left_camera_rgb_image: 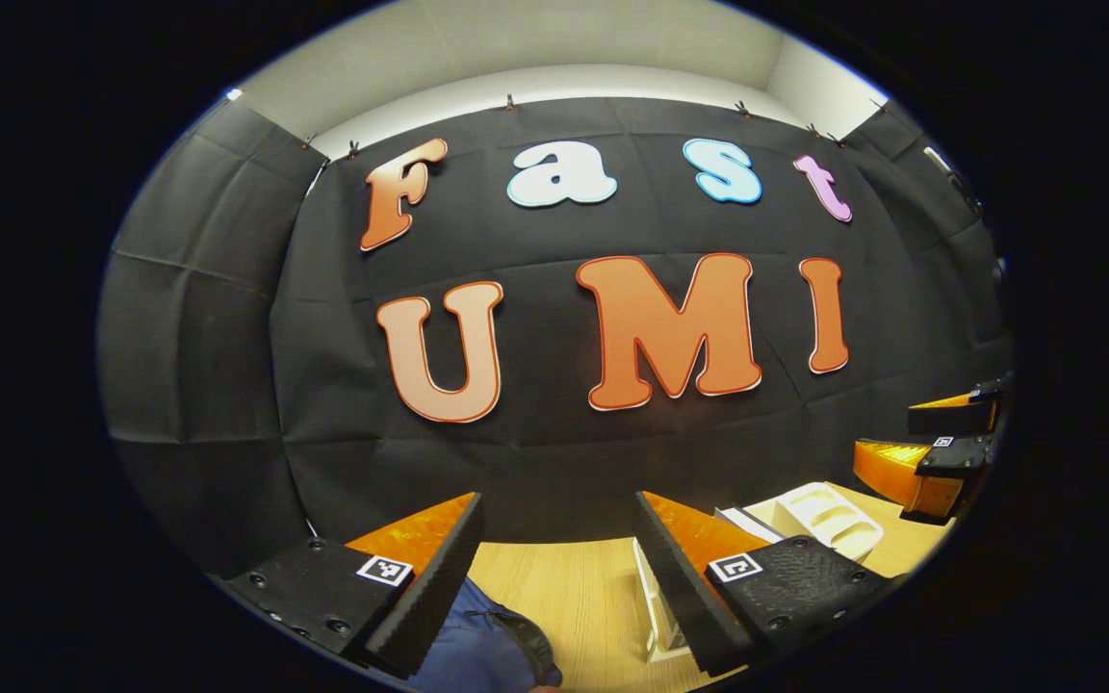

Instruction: Open the schoolbag, grab two books from the bookshelf and put them into the schoolbag.

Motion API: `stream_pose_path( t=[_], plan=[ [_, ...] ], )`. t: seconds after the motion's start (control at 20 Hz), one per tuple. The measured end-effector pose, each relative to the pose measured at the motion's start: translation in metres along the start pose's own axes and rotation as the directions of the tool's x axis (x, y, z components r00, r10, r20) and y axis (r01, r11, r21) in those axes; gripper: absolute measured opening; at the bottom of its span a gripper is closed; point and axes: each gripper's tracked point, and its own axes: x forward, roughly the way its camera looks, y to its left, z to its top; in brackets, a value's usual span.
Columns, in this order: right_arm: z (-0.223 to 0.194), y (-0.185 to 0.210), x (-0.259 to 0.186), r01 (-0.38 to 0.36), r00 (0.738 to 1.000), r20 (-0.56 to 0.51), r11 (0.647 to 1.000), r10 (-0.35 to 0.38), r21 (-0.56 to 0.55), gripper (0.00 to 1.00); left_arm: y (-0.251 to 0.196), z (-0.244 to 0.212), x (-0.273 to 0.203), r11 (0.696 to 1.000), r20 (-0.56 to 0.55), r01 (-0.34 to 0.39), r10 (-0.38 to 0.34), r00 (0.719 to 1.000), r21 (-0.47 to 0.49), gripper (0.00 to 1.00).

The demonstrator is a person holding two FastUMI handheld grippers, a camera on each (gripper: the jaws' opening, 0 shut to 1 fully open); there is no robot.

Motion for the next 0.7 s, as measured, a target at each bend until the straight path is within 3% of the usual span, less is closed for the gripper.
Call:
stream_pose_path(
  t=[0.05, 0.1, 0.7],
  plan=[
    [-0.001, -0.001, -0.001, 0.002, 1.0, -0.002, 1.0, -0.002, -0.004, 0.97, 0.003, -0.001, -0.001, 1.0, -0.001, -0.005, 0.005, 1.0, 0.001, 0.99],
    [-0.001, 0.001, -0.001, -0.003, 1.0, -0.003, 1.0, 0.002, -0.004, 0.97, 0.005, -0.002, 0.0, 1.0, -0.001, -0.009, 0.009, 1.0, 0.001, 0.95],
    [-0.006, 0.002, -0.005, -0.01, 1.0, -0.02, 1.0, 0.01, -0.009, 0.97, 0.013, -0.016, -0.004, 1.0, -0.032, -0.011, 0.011, 0.999, 0.024, 0.95]
  ],
)
